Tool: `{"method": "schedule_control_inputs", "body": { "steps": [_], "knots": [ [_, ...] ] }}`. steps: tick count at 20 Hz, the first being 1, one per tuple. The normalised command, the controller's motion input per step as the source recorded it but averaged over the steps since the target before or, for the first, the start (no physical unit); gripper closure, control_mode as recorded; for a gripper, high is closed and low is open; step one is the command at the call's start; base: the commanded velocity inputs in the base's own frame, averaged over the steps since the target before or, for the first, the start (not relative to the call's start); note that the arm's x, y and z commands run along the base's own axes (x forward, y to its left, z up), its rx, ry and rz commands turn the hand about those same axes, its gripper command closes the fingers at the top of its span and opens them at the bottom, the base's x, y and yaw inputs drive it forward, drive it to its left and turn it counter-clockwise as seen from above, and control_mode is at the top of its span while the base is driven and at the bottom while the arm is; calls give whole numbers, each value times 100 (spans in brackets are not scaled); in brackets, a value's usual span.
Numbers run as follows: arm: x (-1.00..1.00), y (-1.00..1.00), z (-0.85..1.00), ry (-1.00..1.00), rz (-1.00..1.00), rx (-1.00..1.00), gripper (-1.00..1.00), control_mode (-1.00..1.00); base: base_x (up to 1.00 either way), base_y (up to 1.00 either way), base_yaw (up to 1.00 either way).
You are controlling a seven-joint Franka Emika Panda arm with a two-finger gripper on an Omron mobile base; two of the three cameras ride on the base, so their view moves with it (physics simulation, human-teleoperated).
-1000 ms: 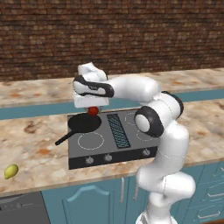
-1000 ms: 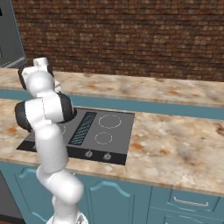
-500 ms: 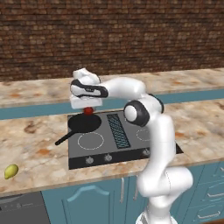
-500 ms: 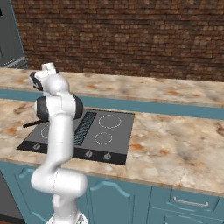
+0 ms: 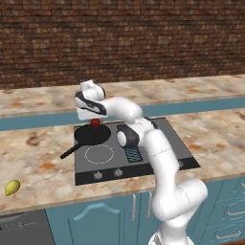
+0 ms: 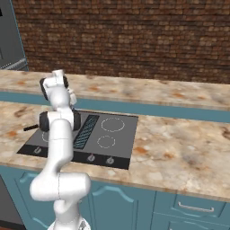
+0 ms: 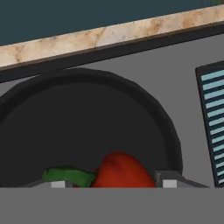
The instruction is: Put the lemon and bell pepper in the pan. Then turn on the rear left burner and set the heat to medium.
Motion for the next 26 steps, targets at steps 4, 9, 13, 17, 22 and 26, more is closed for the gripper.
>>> {"method": "schedule_control_inputs", "body": {
  "steps": [4, 9, 13, 17, 22, 26],
  "knots": [
    [13, 1, -50, 1, 0, 1, 100, -100, 0, 0, 0],
    [0, 0, -37, 10, 0, 2, 100, -100, 0, 0, 0],
    [0, 0, -3, 1, 0, 0, -100, -100, 0, 0, 0],
    [0, 0, 5, 1, 0, 0, -100, -100, 0, 0, 0],
    [0, 0, 56, 14, 0, 1, -100, -100, 0, 0, 0],
    [-12, 0, 22, 1, 0, 1, -100, -100, 0, 0, 0]
  ]
}}
